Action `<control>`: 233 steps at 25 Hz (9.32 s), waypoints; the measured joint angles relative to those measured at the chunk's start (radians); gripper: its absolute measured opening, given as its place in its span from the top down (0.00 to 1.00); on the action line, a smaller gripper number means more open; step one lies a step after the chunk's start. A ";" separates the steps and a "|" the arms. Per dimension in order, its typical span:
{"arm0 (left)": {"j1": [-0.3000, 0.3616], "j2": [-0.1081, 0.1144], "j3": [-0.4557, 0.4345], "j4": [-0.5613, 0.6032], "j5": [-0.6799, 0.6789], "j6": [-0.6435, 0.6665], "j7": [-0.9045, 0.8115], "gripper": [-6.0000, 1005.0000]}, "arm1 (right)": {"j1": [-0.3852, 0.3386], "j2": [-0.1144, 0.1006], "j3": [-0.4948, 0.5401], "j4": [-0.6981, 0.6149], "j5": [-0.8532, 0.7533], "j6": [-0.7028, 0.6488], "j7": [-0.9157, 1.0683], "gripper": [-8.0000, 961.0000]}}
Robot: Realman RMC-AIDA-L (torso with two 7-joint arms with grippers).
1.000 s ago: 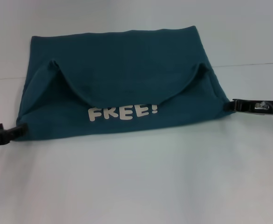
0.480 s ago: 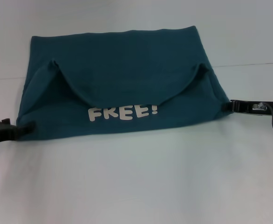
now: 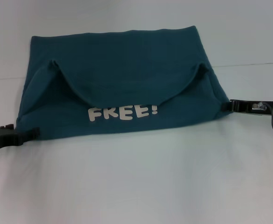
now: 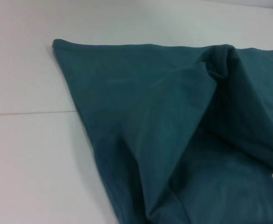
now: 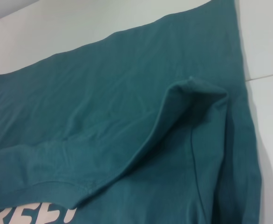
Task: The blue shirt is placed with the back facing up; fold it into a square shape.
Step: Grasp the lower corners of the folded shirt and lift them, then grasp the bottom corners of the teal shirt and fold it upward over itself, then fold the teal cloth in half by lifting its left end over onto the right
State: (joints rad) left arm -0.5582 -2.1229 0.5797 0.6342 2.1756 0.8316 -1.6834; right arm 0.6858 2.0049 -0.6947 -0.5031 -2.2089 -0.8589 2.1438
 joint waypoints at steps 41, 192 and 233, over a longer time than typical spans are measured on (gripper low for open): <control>0.007 -0.015 0.045 0.056 0.022 -0.029 -0.003 0.99 | -0.007 0.003 0.009 0.000 0.009 0.000 -0.007 0.96; -0.213 0.029 -0.084 -0.043 0.043 -0.220 -0.059 0.98 | 0.090 0.083 0.432 0.183 0.430 0.192 -1.072 0.92; -0.055 -0.003 -0.031 0.120 -0.157 -0.084 -0.134 0.12 | -0.030 0.034 0.188 0.071 0.418 0.077 -0.708 0.15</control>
State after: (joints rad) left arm -0.6131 -2.1256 0.5490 0.7544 2.0184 0.7473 -1.8177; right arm 0.6560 2.0390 -0.5063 -0.4321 -1.7909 -0.7816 1.4356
